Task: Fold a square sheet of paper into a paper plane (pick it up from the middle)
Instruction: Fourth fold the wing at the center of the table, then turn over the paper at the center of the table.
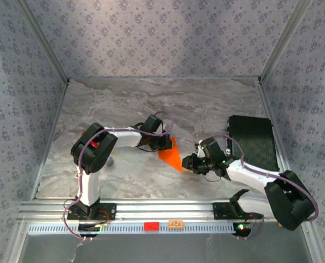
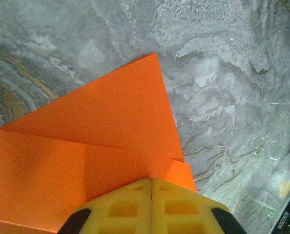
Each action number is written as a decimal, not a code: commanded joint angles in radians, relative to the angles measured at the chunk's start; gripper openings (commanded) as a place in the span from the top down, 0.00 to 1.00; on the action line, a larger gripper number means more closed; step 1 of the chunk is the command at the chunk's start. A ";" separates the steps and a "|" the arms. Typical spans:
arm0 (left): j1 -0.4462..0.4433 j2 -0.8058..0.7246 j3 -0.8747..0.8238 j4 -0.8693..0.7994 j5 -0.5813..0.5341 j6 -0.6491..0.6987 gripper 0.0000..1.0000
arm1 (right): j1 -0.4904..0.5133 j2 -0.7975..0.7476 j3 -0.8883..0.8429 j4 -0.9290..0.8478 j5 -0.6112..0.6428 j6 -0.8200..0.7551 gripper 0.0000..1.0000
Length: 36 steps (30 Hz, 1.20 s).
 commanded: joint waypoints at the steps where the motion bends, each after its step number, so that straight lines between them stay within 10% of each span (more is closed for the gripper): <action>1: 0.008 -0.012 -0.030 -0.022 -0.009 -0.004 0.95 | 0.017 0.015 -0.024 -0.004 -0.015 0.042 0.68; 36: 0.019 -0.035 -0.053 0.009 0.001 -0.021 0.95 | 0.027 0.054 -0.025 -0.005 -0.009 0.045 0.65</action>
